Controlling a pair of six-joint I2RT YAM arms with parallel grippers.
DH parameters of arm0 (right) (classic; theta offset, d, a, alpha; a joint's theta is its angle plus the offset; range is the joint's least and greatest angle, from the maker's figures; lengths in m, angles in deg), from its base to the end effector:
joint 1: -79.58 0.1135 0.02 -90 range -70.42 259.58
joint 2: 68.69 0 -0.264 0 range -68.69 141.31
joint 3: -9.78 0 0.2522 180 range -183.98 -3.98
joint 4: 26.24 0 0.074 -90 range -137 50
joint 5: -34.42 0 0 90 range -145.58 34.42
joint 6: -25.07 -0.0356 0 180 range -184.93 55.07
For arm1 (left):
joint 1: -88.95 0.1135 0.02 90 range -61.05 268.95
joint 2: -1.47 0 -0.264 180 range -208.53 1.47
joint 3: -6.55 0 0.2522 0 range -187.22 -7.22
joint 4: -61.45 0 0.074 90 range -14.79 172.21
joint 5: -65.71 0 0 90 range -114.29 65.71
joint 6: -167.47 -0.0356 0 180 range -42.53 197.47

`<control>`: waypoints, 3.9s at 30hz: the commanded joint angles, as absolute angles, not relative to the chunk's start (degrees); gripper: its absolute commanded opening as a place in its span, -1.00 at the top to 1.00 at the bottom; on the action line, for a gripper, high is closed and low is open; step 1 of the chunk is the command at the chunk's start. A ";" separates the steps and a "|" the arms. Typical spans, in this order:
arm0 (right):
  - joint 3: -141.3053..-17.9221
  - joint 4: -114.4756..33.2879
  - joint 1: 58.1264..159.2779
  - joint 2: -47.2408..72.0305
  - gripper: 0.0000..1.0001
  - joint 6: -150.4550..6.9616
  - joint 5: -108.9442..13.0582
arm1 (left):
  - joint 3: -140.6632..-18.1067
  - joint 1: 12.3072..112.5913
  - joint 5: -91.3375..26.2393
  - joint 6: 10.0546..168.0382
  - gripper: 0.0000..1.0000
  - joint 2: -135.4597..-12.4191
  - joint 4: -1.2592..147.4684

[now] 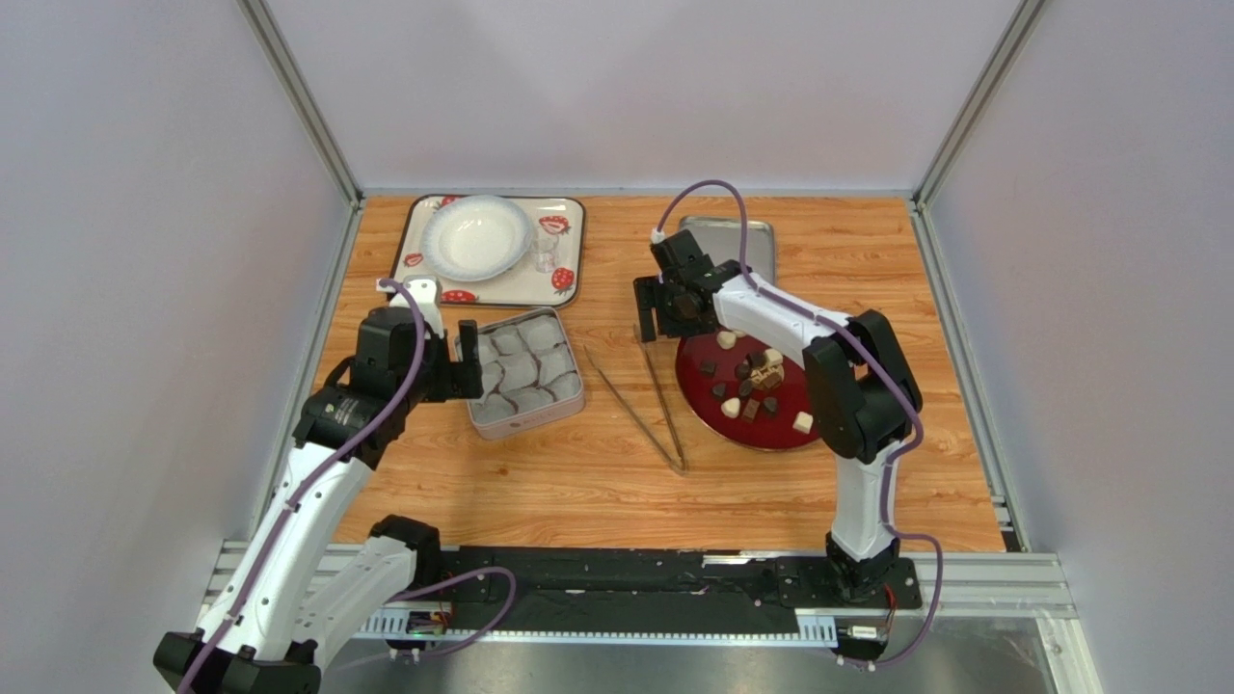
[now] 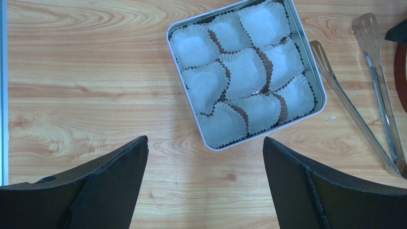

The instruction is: Pack the chocolate

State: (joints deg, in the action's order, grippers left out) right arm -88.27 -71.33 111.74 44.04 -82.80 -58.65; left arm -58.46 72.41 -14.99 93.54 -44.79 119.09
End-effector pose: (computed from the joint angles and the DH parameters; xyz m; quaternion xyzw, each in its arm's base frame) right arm 0.3575 0.2225 0.1984 -0.1131 0.9584 0.0868 0.2471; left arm 0.1562 -0.0404 0.3168 -0.0313 0.8993 -0.0505 0.4332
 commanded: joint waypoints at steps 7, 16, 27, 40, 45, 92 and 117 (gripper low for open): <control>-75.47 -73.05 119.12 26.95 -0.28 -79.16 -60.86 | -58.81 72.25 -15.67 92.06 -0.96 -44.68 117.92; -63.57 -67.95 121.76 22.10 0.30 -83.30 -58.49 | -58.63 72.25 -16.99 92.14 -0.96 -44.67 117.57; -61.99 -62.68 122.64 25.62 0.32 -83.74 -57.08 | -58.46 72.25 -17.52 91.88 -0.96 -45.20 117.31; -63.30 -61.53 123.26 29.48 0.37 -84.09 -58.75 | -58.46 72.25 -18.57 91.88 -0.96 -46.61 117.05; -64.36 -62.41 123.34 30.28 0.72 -84.27 -60.15 | -58.37 72.25 -20.24 91.97 -0.96 -46.78 116.52; -46.08 -63.47 128.97 -13.75 1.00 -104.57 -63.93 | -56.70 44.30 -27.19 126.94 -0.71 -66.03 75.57; -44.94 -59.60 128.88 -11.47 0.97 -105.98 -62.00 | -50.72 41.66 -29.48 134.33 0.44 -68.85 65.28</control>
